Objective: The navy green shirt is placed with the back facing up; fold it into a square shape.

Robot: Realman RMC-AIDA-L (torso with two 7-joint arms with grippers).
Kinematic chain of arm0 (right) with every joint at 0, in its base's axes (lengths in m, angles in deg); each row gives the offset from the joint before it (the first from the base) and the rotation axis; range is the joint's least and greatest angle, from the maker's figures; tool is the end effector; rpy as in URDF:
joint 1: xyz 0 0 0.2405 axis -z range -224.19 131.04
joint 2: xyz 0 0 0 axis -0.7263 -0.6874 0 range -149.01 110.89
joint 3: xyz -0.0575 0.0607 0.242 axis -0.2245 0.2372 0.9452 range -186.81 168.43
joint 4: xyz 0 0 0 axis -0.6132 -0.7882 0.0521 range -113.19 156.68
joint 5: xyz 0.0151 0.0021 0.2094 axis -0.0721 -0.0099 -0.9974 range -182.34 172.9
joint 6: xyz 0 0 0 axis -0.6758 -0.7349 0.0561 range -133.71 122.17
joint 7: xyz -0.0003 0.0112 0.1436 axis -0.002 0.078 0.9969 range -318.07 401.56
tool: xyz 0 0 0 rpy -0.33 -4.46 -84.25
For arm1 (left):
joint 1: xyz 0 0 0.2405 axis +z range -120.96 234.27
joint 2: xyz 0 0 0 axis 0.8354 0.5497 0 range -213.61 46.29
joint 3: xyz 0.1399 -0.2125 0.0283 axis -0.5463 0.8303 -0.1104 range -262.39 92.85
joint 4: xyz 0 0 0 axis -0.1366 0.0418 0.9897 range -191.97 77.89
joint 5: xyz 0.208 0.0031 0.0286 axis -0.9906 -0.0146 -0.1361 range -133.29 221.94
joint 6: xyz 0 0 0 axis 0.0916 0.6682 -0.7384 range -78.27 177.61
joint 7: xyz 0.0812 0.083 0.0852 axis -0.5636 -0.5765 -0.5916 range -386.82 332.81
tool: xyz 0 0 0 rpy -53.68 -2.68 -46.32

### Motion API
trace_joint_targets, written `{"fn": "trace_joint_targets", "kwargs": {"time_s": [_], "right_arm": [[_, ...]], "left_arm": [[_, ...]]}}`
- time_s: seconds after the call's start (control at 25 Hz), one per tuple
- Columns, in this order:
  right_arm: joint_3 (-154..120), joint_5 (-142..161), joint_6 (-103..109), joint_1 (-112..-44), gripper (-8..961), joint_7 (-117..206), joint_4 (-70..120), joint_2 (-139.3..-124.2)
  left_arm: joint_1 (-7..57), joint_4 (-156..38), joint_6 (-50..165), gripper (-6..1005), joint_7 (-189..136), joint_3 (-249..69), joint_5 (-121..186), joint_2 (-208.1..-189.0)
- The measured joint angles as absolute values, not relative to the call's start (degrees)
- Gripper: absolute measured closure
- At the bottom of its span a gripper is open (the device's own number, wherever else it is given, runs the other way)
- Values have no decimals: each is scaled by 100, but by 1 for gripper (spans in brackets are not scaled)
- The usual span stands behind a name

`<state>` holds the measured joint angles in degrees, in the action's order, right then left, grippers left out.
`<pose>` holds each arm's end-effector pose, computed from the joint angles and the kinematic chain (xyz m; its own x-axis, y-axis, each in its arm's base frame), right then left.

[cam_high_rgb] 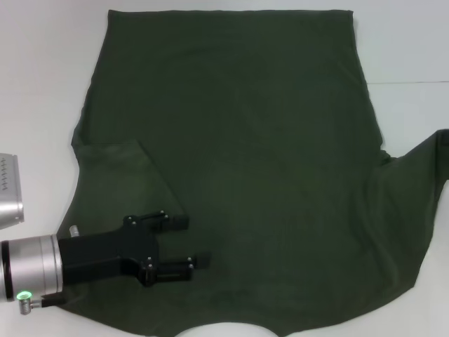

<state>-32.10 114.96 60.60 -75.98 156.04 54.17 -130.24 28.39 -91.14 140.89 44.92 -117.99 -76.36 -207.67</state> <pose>0.3628 0.3652 0.0881 0.2063 -0.6293 -0.7493 -0.9785 -0.1339 -0.1570 -0.2680 0.2960 -0.0396 0.7657 0.3584 0.5341 0.4664 -0.8812 -0.0773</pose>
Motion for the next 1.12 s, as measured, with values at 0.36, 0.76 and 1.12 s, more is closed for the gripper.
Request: {"fn": "trace_joint_targets", "kwargs": {"time_s": [0.36, 0.76, 1.12], "right_arm": [[-3334, 11745, 6911, -7611, 918, 15945, 5438, -13006], [-3546, 11747, 7010, -8152, 914, 16227, 5368, -13298], [-4077, 11673, 6740, -8597, 911, 16055, 5306, -13810]], "left_arm": [[2844, -9123, 14081, 141, 4607, -11799, -7626, -20767], [2827, -9143, 14063, 141, 4612, -11799, -7626, -20765], [2811, -9158, 13980, 140, 4612, -11799, -7659, -20750]]}}
